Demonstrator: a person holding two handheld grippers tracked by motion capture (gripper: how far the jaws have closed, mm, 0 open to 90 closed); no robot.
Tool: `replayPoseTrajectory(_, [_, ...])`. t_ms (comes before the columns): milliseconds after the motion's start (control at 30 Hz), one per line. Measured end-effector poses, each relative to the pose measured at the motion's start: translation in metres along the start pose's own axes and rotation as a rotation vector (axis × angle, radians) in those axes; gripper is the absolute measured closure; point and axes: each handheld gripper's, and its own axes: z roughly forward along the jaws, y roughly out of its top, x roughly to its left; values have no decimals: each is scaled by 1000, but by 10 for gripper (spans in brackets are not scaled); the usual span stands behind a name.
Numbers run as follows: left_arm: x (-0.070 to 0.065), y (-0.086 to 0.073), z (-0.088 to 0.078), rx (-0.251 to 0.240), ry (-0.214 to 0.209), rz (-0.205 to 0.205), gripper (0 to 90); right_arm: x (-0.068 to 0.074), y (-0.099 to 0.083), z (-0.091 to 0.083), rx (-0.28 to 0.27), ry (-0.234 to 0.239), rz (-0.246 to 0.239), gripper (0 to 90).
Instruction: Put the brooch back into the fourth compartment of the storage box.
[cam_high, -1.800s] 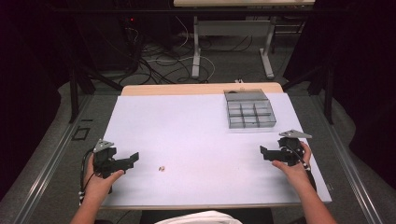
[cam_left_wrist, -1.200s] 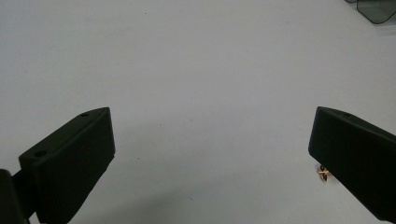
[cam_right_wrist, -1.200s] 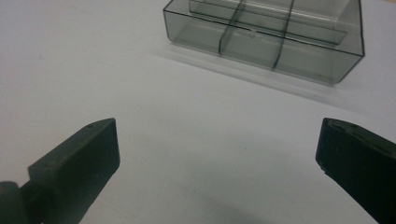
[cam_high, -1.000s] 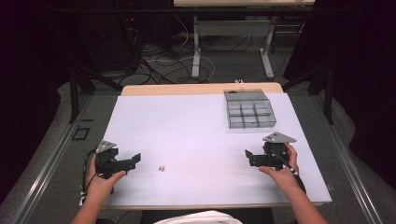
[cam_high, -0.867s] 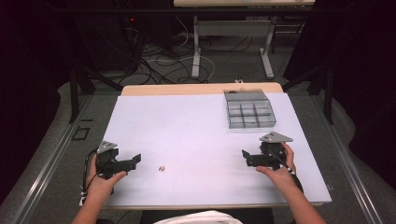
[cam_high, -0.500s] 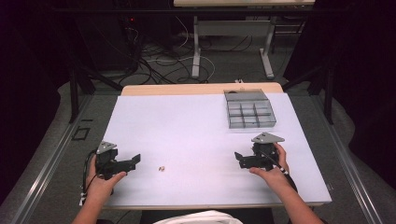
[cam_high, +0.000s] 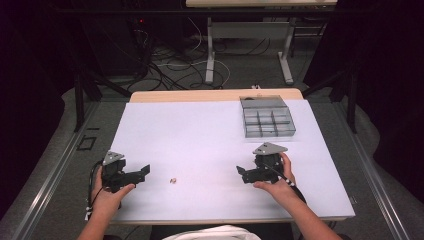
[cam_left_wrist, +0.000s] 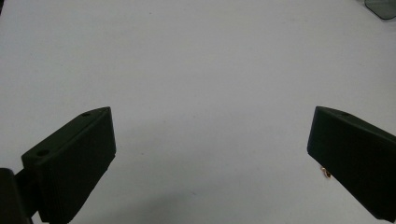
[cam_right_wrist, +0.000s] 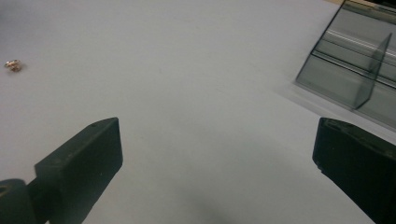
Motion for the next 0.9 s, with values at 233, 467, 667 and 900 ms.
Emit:
replayPoseTrajectory(233, [0, 0, 0, 1, -2, 1, 10, 14, 9, 11, 4, 35, -27, 42])
replayPoseTrajectory(467, [0, 0, 0, 10, -6, 3, 10, 27, 16, 19, 30, 76, -29, 84])
replayPoseTrajectory(667, [-1, 0, 0, 15, -5, 4, 10, 36, 22, 26, 5, 95, -39, 136])
replayPoseTrajectory(900, [-1, 0, 0, 17, -6, 5, 10, 46, 28, 33, 2, 122, -47, 153])
